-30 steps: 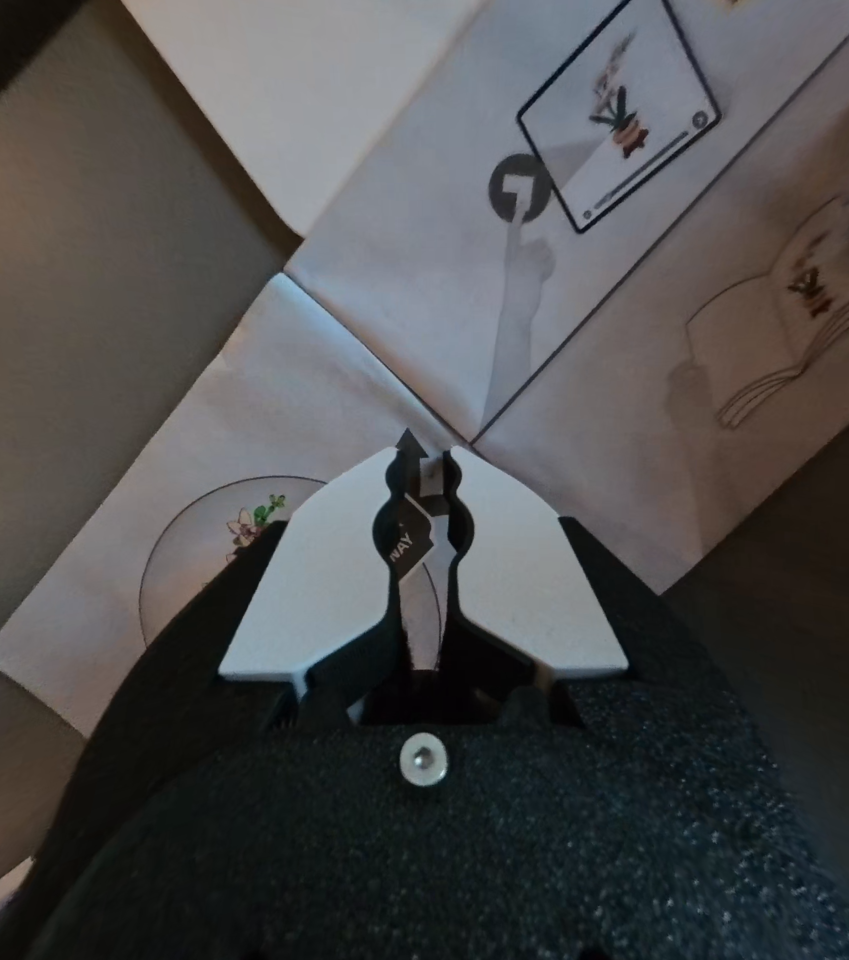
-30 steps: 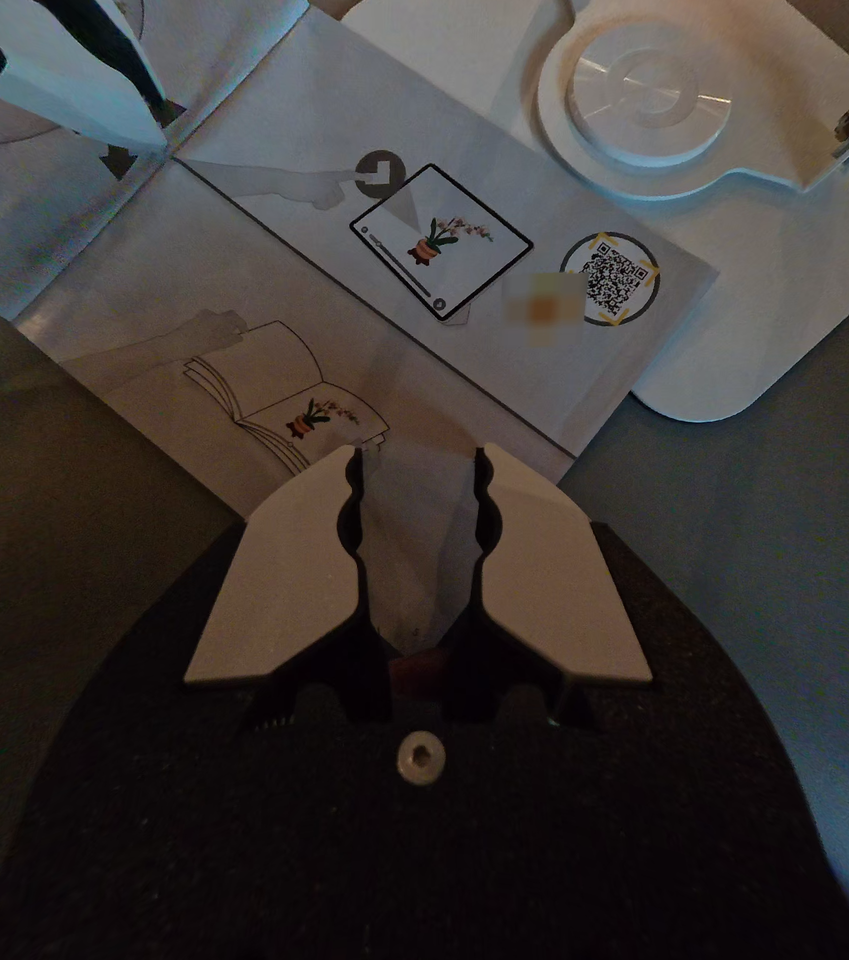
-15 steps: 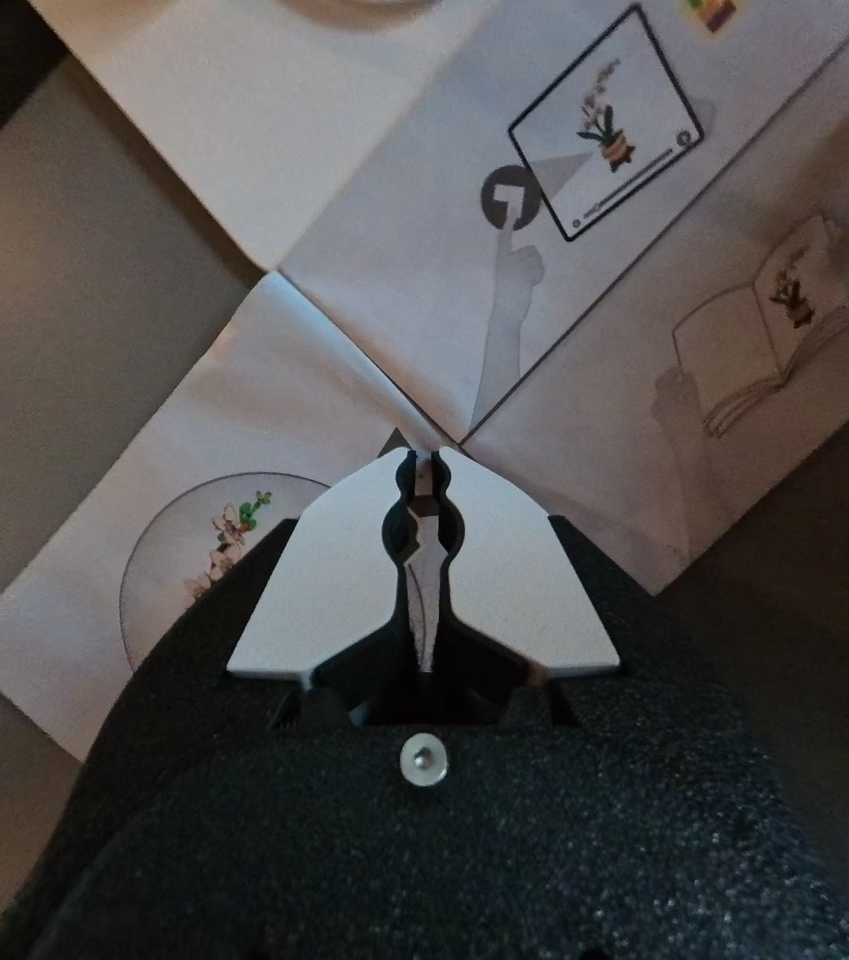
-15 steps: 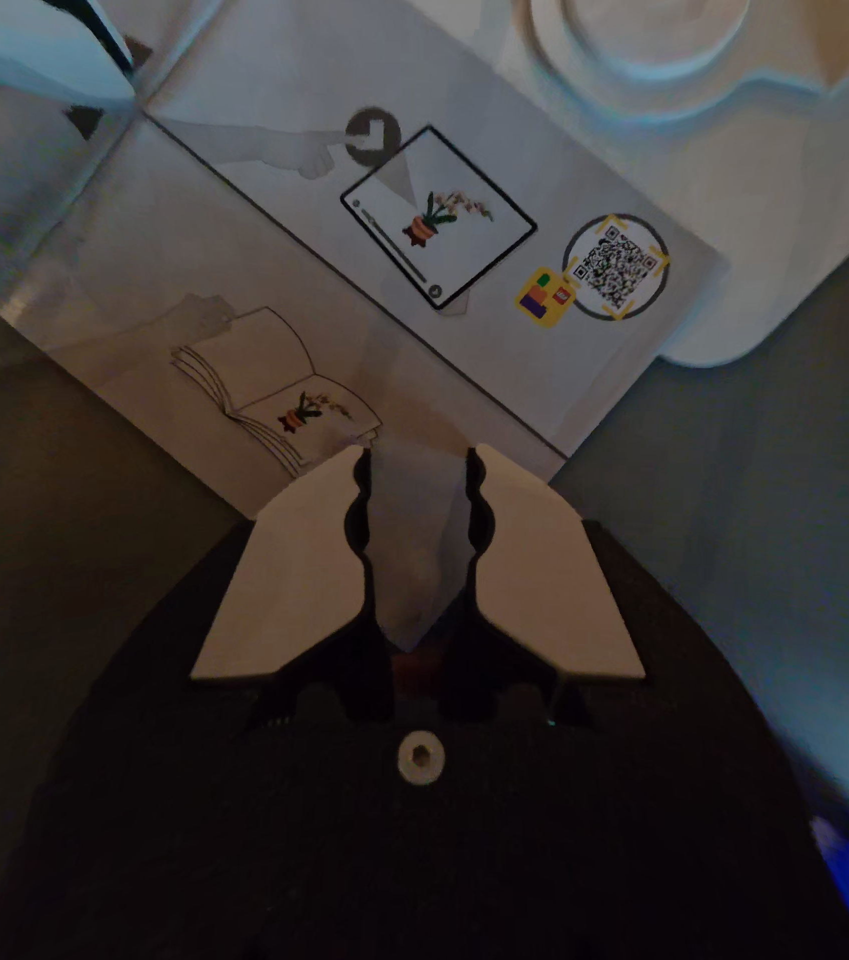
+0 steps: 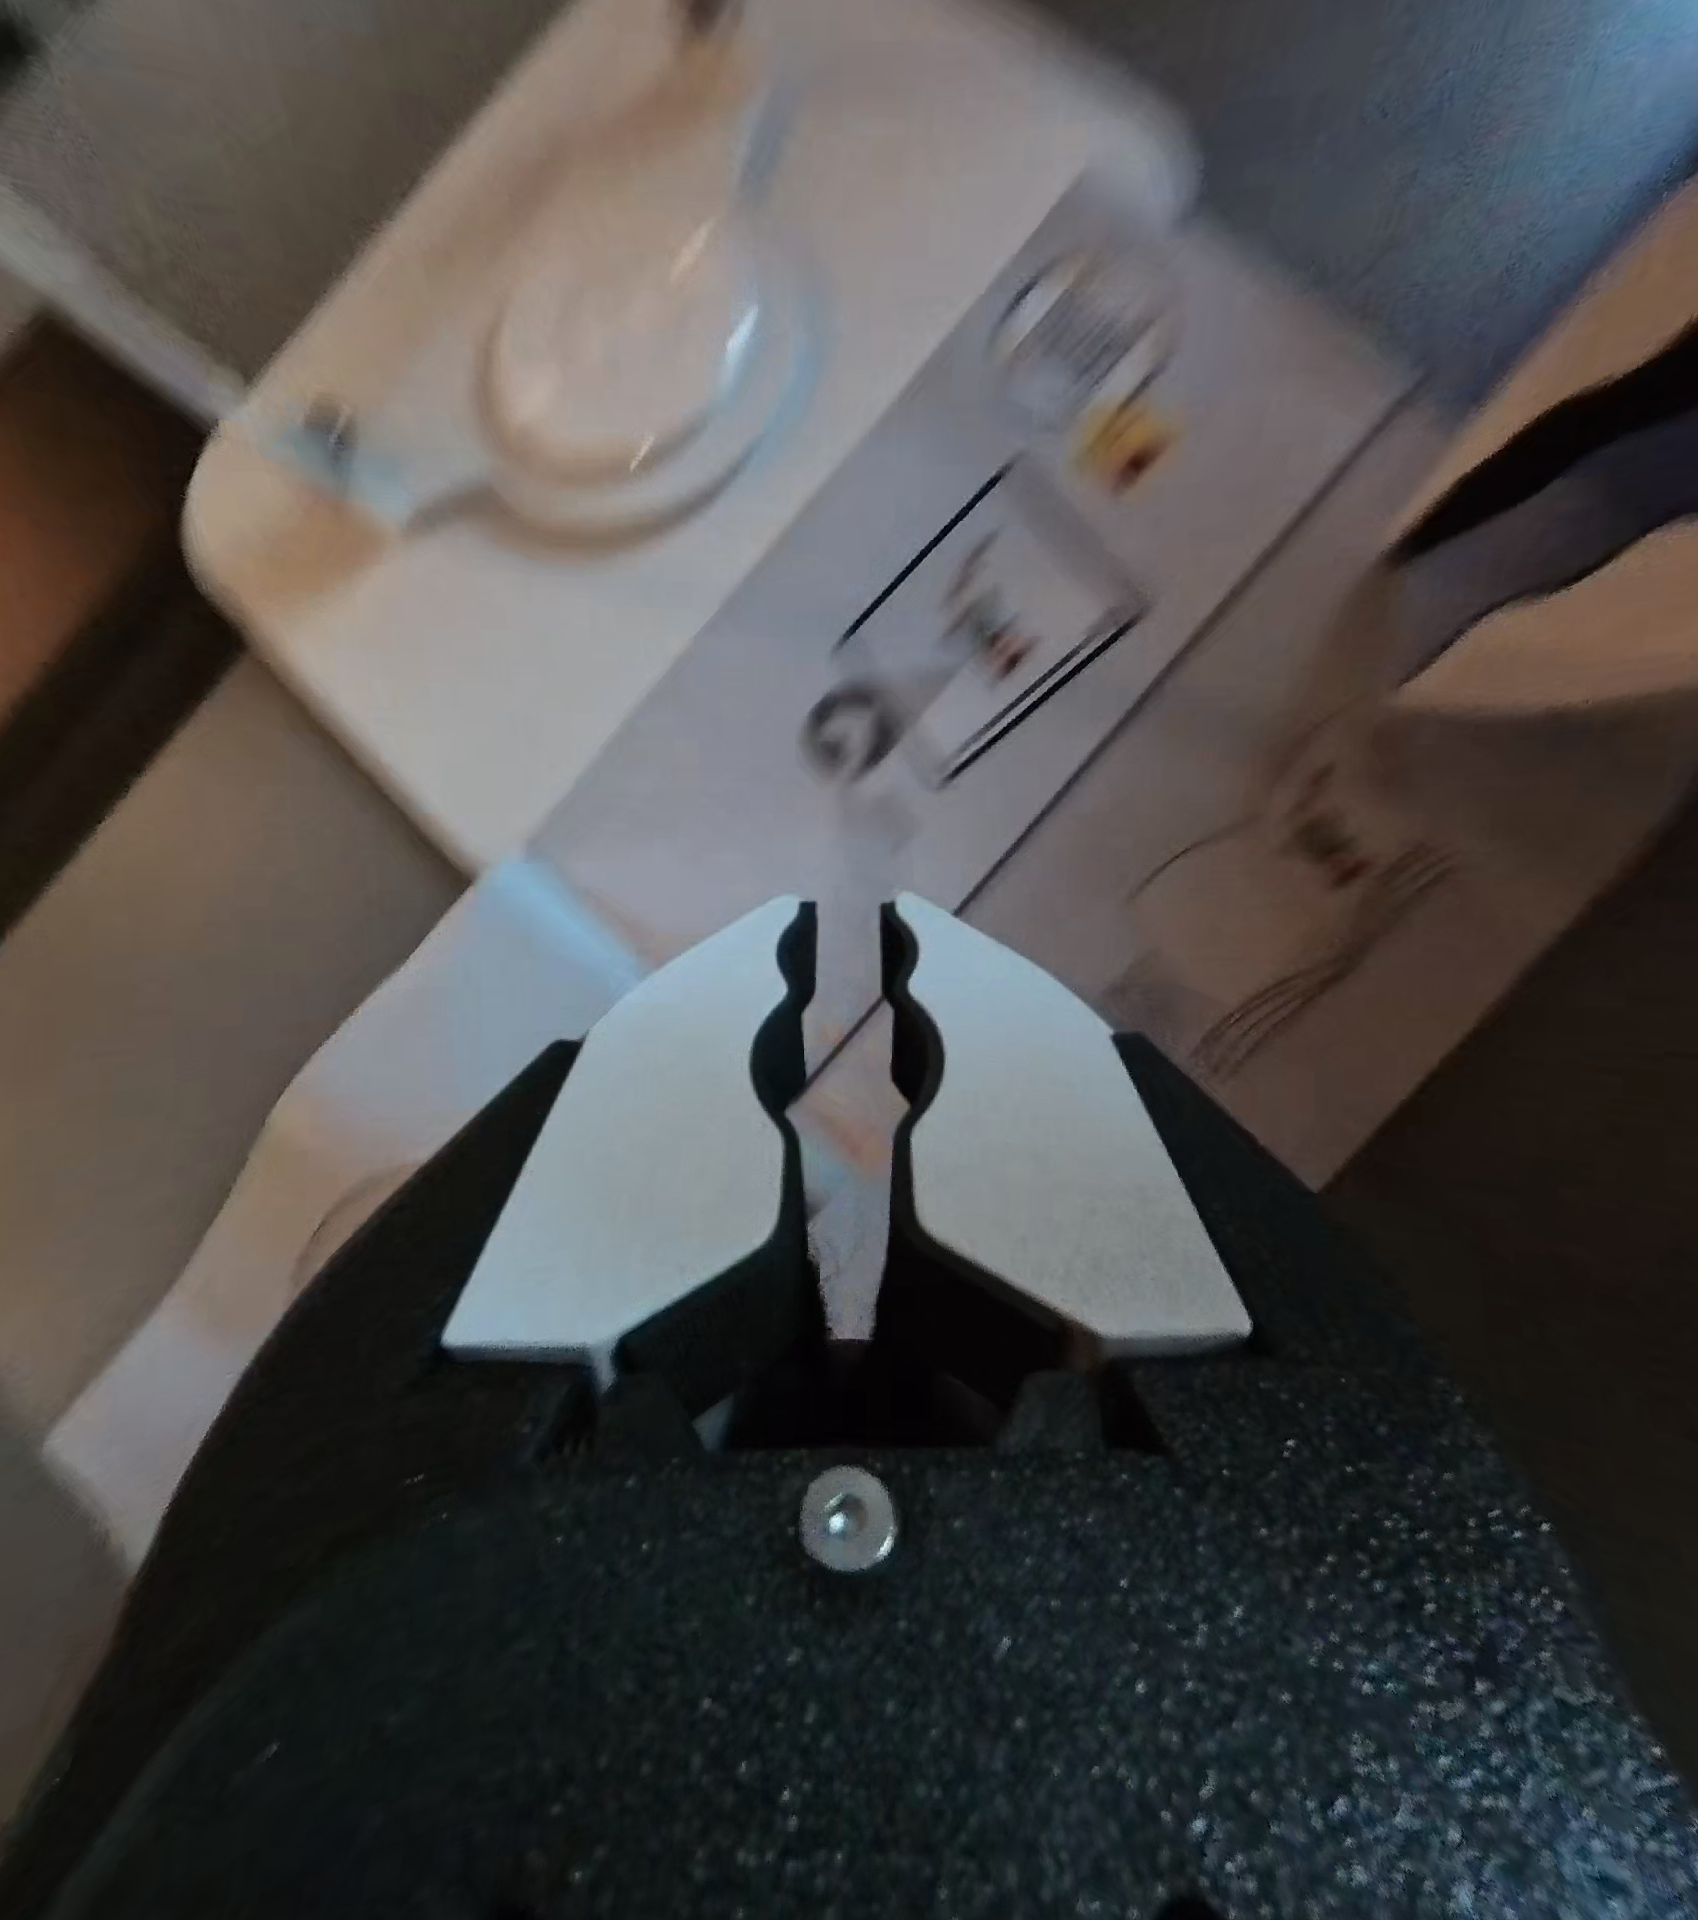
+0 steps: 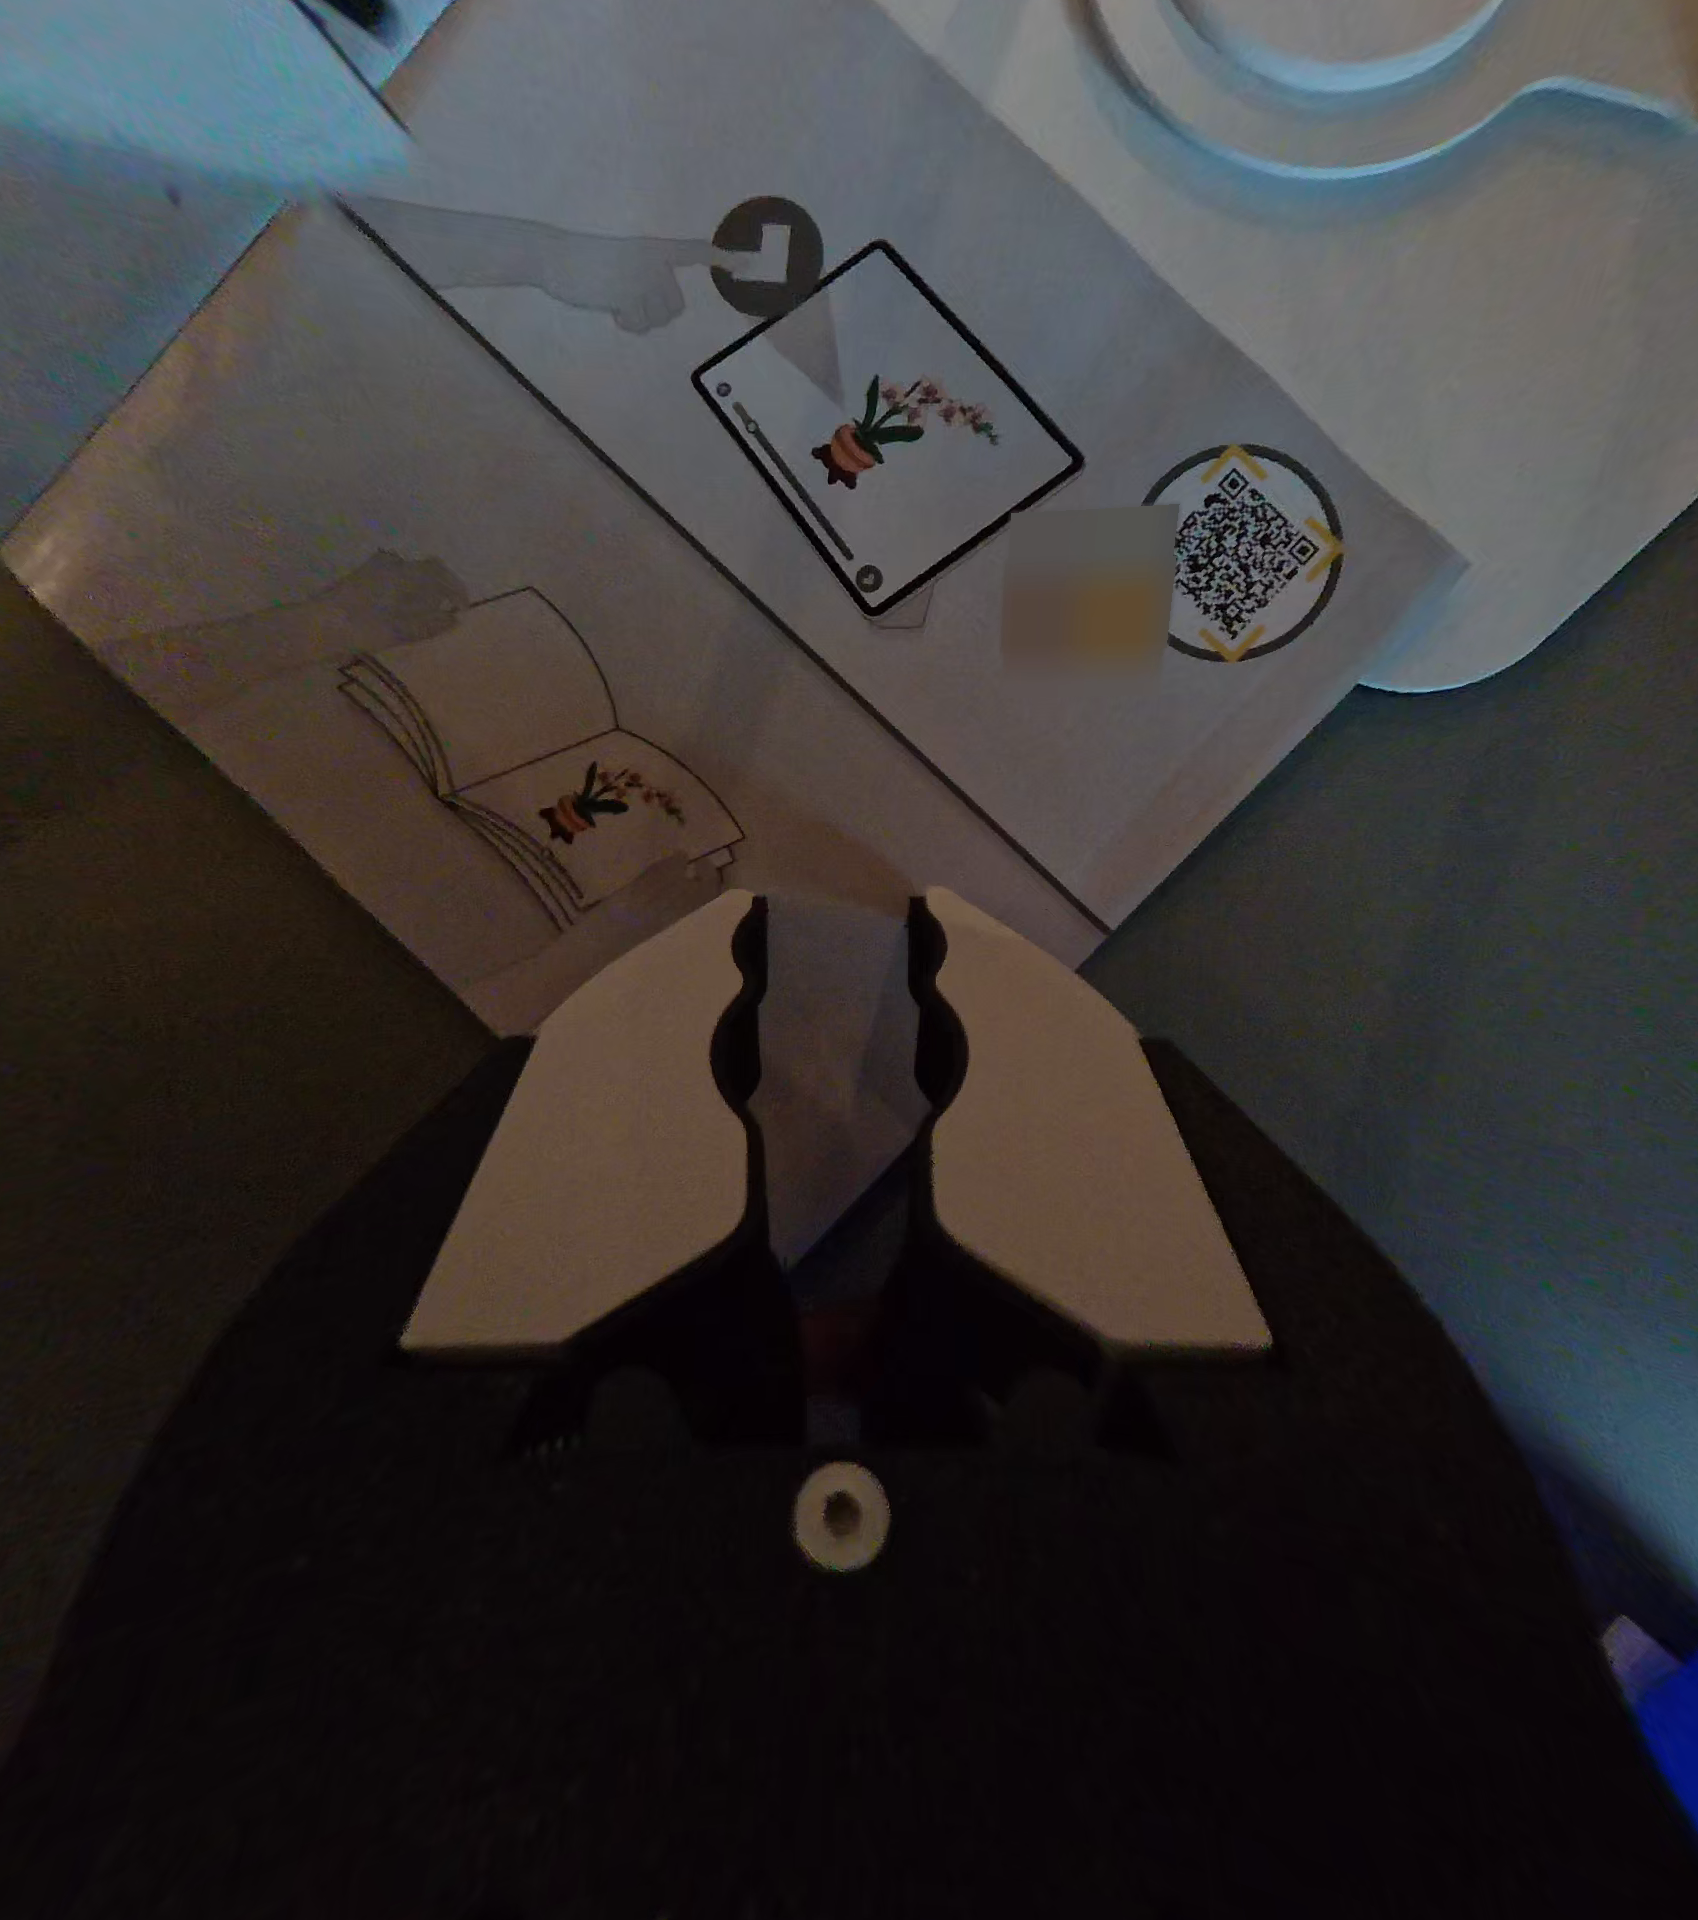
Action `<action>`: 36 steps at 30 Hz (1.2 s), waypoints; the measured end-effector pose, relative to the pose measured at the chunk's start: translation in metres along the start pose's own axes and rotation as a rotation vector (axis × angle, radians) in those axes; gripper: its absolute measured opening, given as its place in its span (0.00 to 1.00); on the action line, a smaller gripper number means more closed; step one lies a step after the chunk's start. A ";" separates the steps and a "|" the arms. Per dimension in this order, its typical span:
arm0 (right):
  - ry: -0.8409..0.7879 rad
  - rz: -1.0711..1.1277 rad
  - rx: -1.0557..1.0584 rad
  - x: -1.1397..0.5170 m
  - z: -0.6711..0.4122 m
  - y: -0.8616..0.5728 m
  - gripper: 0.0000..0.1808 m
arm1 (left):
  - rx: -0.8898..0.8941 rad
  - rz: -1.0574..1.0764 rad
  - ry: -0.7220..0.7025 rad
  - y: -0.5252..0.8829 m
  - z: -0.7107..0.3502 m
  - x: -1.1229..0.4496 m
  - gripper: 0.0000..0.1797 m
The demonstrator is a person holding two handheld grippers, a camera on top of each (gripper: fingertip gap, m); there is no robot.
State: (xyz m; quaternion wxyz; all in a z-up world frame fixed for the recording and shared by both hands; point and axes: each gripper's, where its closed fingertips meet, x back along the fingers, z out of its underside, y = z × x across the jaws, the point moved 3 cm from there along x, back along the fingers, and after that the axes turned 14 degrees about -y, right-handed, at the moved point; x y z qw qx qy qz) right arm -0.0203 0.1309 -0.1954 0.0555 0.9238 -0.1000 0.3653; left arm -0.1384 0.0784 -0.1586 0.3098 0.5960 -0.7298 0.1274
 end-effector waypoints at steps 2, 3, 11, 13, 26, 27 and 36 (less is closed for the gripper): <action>-0.004 -0.014 0.007 0.000 0.001 0.000 0.14 | -0.010 0.024 -0.008 -0.013 -0.003 -0.009 0.06; -0.003 -0.036 0.025 0.002 0.000 0.003 0.16 | -0.012 0.040 0.017 -0.019 0.001 -0.013 0.05; -0.100 0.125 0.018 -0.002 -0.005 -0.027 0.34 | 0.039 0.129 0.082 -0.025 0.017 -0.019 0.03; -0.113 0.124 0.004 -0.002 -0.005 -0.028 0.35 | 0.030 0.128 0.084 -0.025 0.017 -0.019 0.03; -0.110 0.121 -0.006 -0.006 -0.006 -0.025 0.34 | 0.001 0.123 0.087 -0.026 0.016 -0.019 0.03; -0.108 0.128 0.006 -0.005 -0.006 -0.024 0.33 | 0.000 0.123 0.086 -0.025 0.016 -0.019 0.03; -0.093 0.199 0.082 -0.003 -0.008 -0.027 0.25 | -0.004 0.121 0.087 -0.025 0.016 -0.019 0.03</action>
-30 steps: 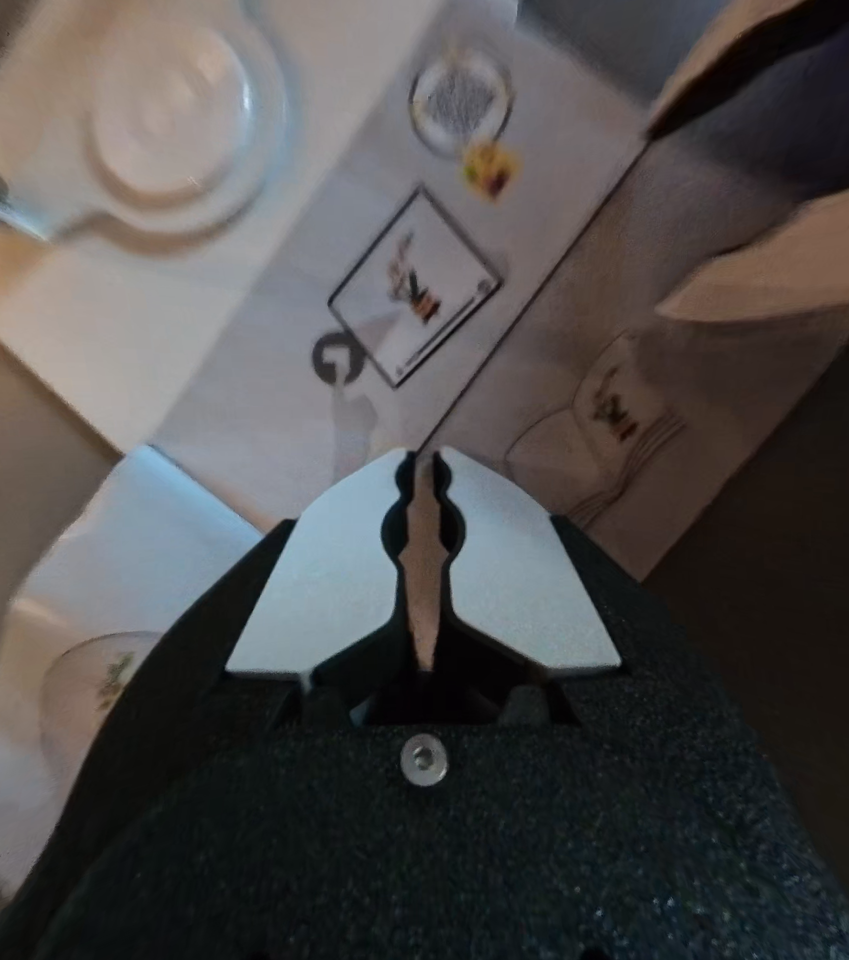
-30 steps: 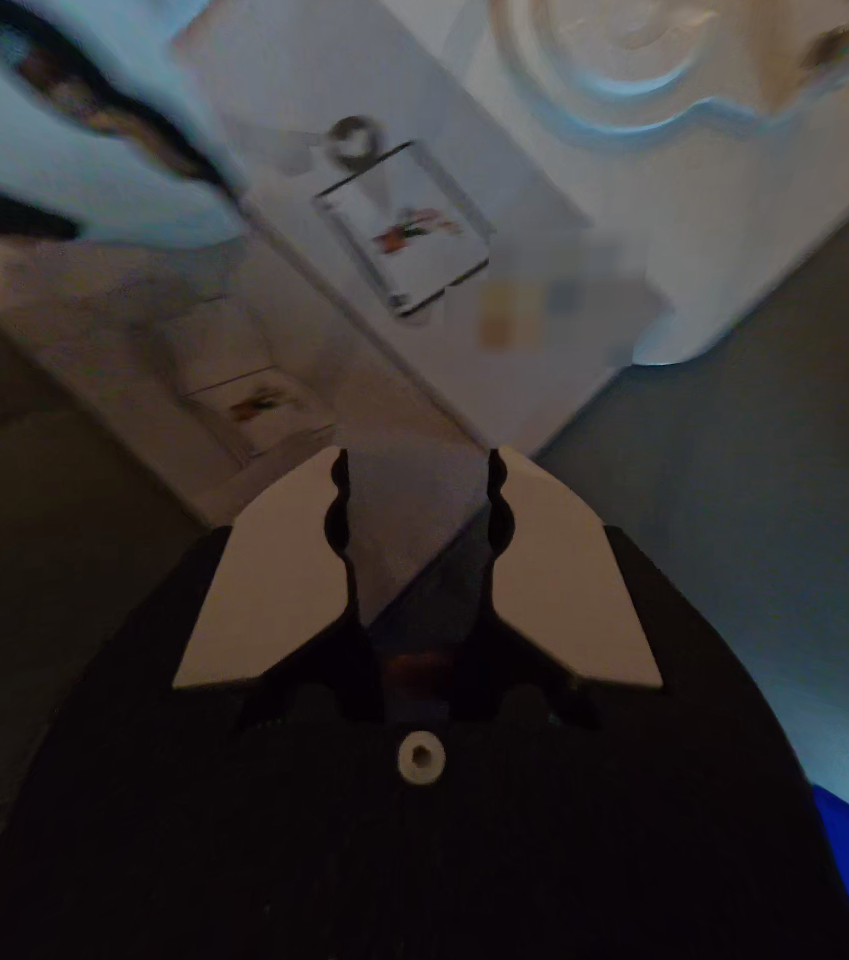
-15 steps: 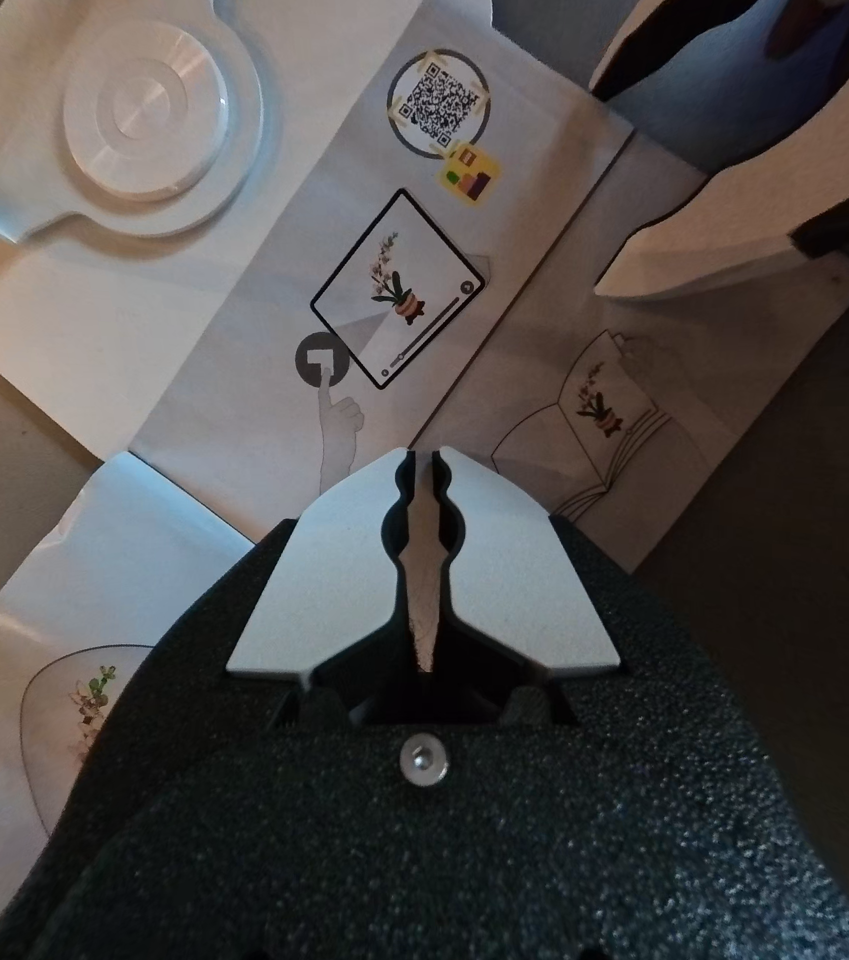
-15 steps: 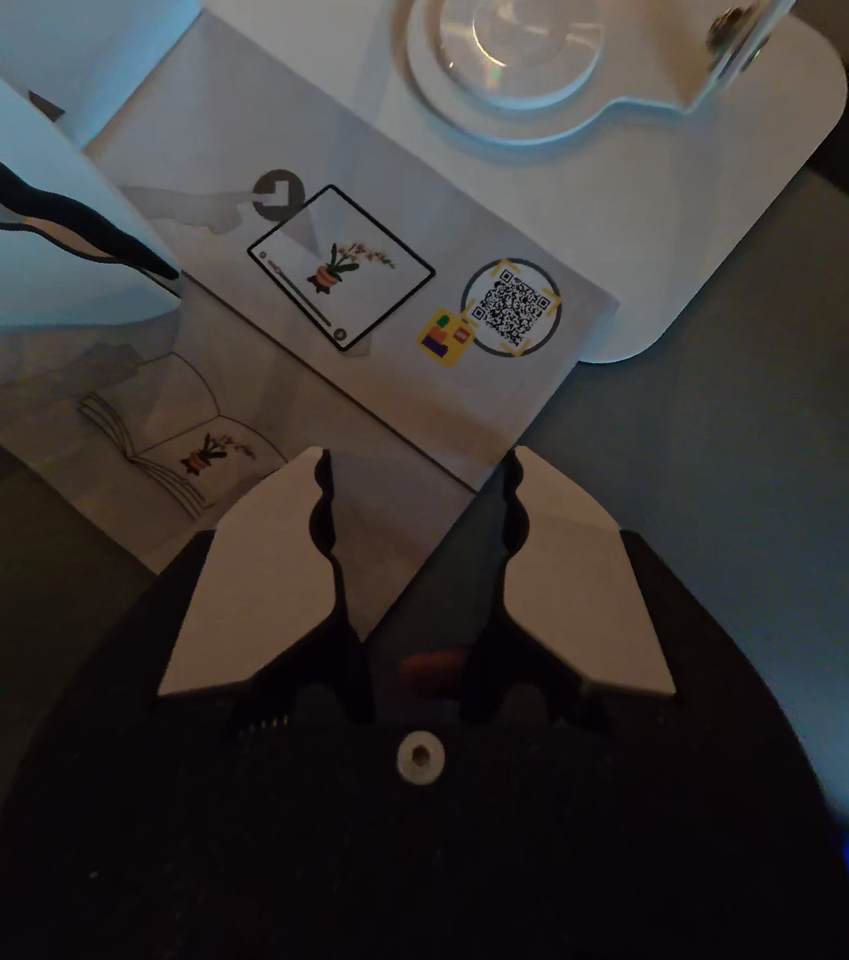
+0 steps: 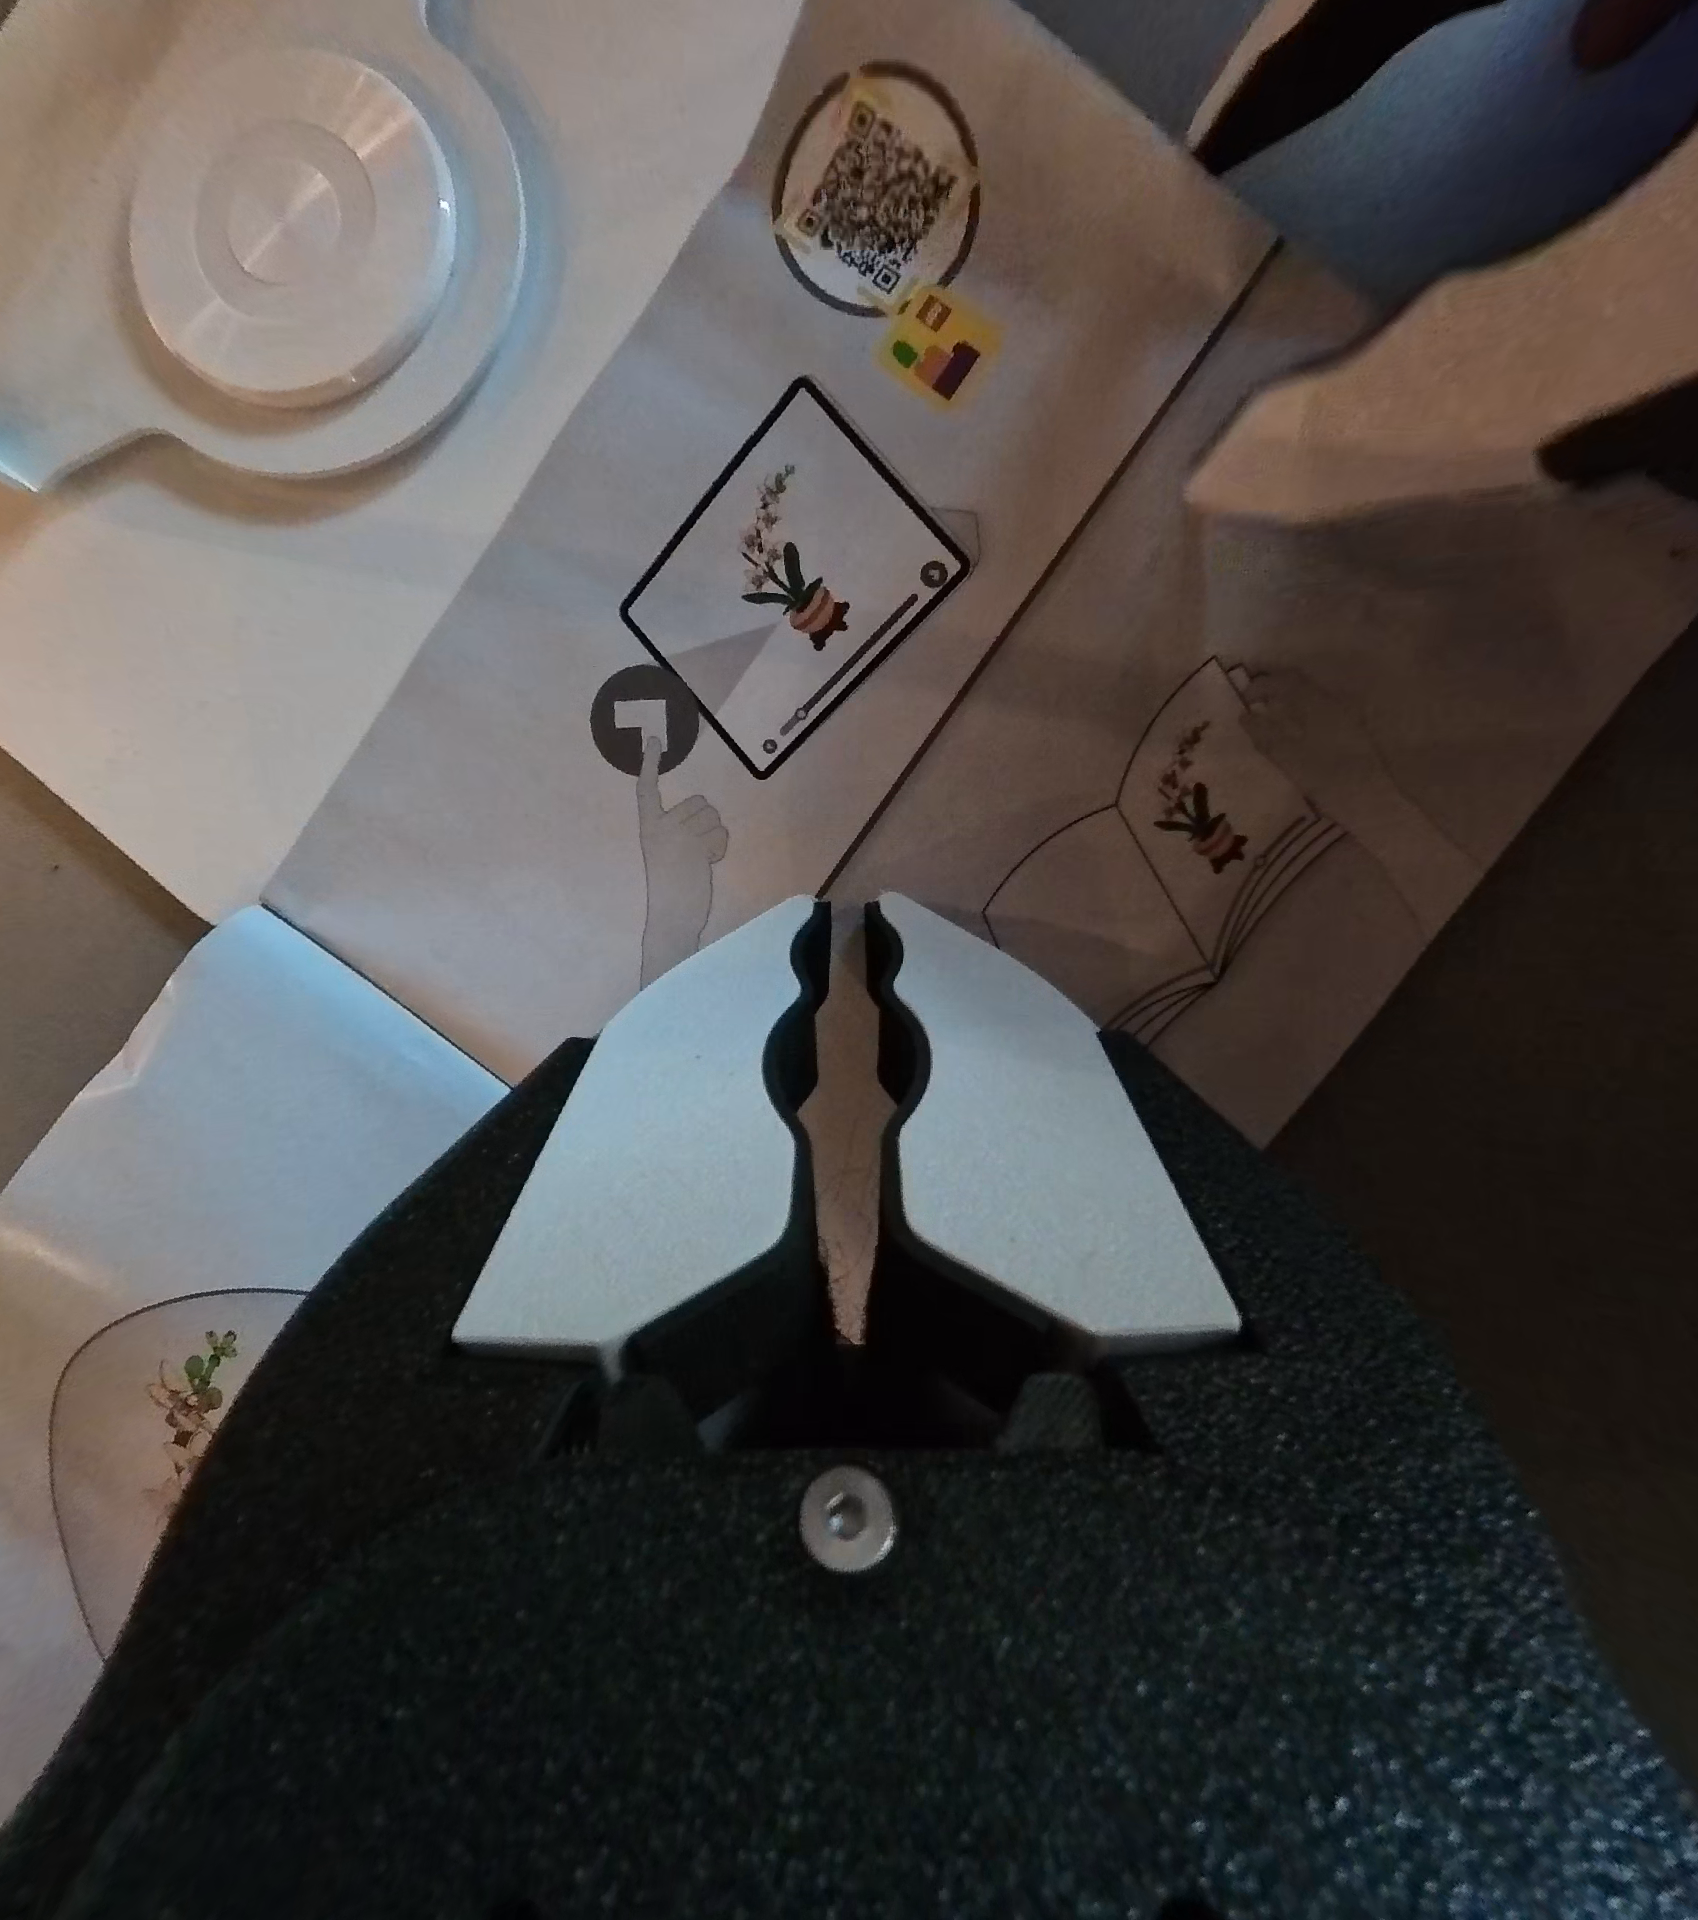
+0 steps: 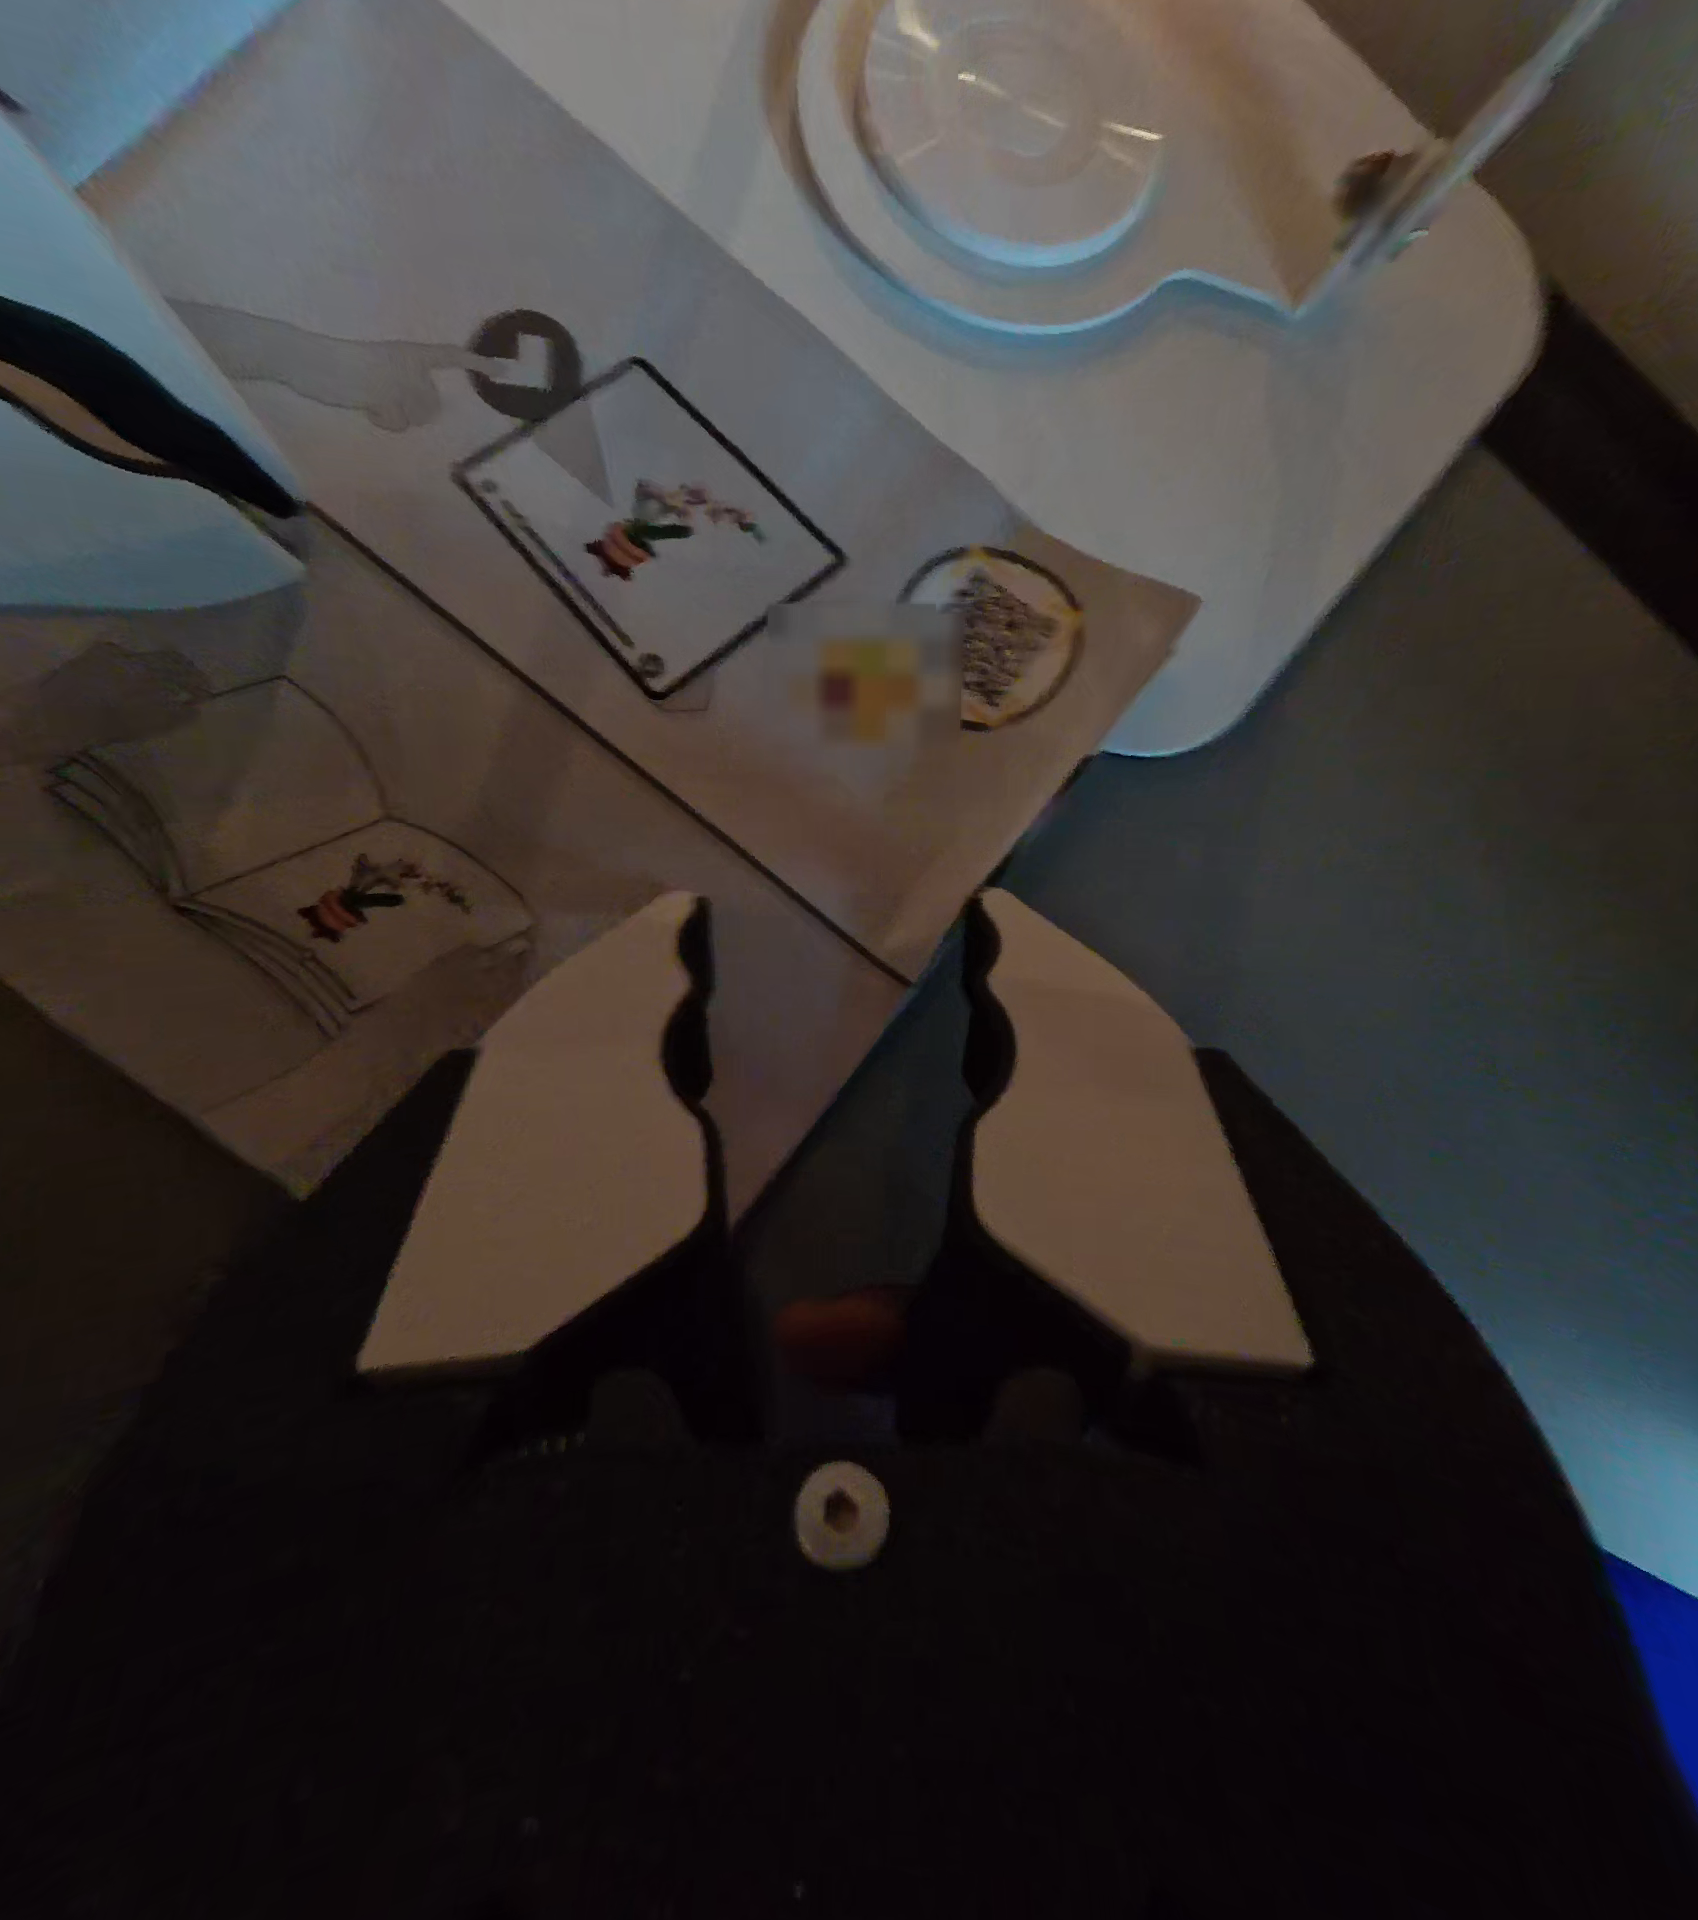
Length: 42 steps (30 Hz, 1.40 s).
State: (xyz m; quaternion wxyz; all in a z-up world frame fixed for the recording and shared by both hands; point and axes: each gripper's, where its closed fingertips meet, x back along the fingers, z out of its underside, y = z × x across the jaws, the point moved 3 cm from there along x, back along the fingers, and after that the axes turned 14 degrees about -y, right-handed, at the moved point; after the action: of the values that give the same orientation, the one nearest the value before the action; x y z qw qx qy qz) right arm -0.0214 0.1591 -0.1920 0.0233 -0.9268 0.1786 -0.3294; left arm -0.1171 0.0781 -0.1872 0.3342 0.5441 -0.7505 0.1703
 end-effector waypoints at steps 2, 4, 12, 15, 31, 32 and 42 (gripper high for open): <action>0.000 0.025 0.051 0.001 0.000 -0.003 0.19 | 0.000 0.000 0.000 0.000 0.000 0.000 0.03; -0.005 0.054 0.093 0.001 0.001 -0.006 0.13 | -0.001 0.001 -0.001 -0.001 0.000 0.000 0.03; -0.142 0.002 0.081 0.010 -0.016 -0.004 0.03 | 0.026 0.009 -0.010 0.001 0.000 0.000 0.03; -0.189 -0.055 0.066 0.013 -0.021 0.001 0.02 | 0.115 0.025 -0.042 0.003 -0.001 0.000 0.07; -0.436 -0.307 0.036 0.033 -0.055 0.034 0.02 | 0.958 0.473 -0.747 0.023 -0.063 0.026 0.14; -0.447 -0.320 0.023 0.034 -0.056 0.035 0.02 | 0.965 0.483 -0.756 0.022 -0.064 0.026 0.14; -0.291 -0.066 -0.070 0.018 -0.030 -0.013 0.14 | 0.677 0.218 -0.524 0.014 -0.045 0.000 0.12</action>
State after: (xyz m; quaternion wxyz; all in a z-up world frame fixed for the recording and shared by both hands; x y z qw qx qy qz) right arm -0.0230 0.1669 -0.1554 0.0055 -0.9704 0.1540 -0.1859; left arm -0.1156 0.1111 -0.1531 -0.0844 0.5654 -0.7647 0.2973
